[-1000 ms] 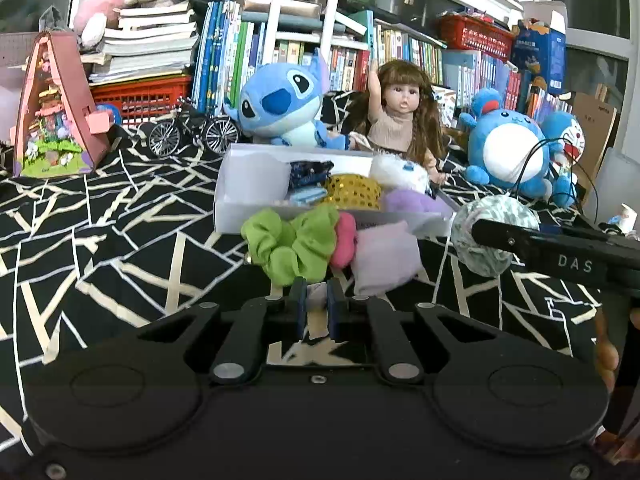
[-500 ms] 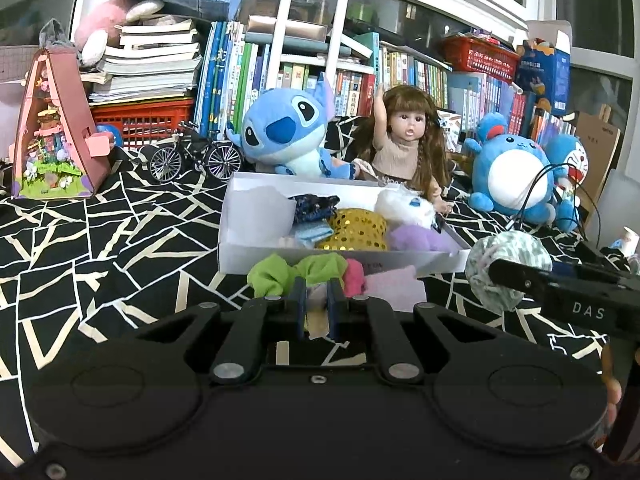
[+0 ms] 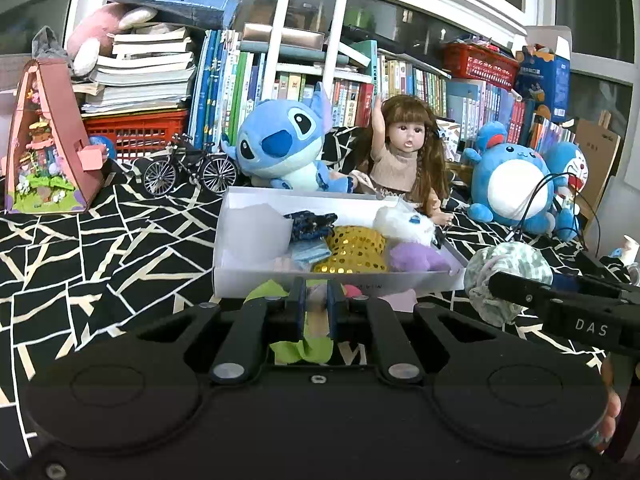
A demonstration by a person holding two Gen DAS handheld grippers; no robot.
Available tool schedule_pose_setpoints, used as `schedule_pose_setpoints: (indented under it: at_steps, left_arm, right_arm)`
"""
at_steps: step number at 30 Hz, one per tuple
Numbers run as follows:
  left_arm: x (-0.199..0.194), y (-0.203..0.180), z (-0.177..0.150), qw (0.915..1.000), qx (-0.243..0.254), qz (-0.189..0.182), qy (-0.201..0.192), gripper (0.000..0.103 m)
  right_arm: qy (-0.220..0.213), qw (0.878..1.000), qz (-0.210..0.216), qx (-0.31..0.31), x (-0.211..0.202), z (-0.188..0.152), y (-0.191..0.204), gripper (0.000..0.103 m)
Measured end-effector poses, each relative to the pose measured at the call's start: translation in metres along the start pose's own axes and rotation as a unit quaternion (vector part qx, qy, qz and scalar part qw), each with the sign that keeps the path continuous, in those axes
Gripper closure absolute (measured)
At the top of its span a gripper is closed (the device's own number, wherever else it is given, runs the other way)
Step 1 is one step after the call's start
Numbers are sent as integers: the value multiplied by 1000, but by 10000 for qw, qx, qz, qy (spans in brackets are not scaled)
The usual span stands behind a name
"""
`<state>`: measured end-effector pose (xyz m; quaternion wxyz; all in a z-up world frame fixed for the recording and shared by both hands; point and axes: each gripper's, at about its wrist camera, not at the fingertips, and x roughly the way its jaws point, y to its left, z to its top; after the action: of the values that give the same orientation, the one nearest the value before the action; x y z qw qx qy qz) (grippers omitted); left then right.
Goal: Organize soft objects
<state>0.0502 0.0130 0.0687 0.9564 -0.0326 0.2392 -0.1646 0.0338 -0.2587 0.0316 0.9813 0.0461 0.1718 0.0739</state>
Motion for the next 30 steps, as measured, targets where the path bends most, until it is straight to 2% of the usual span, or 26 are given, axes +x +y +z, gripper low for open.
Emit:
schedule_pose_setpoints:
  at_steps: [20,27,30]
  left_arm:
    - [30,-5,28,10000,76,-27,6,93]
    - [44,17,44,9967,-530,-582,193,93]
    - [49,27,50,9952,-700,-638,259,93]
  right_arm:
    - [-133,9998,115,72,16,21,3,41]
    - [-144,9998,136,77,25,31,4,41]
    - [-140,9997,140,107,28,35,2,41]
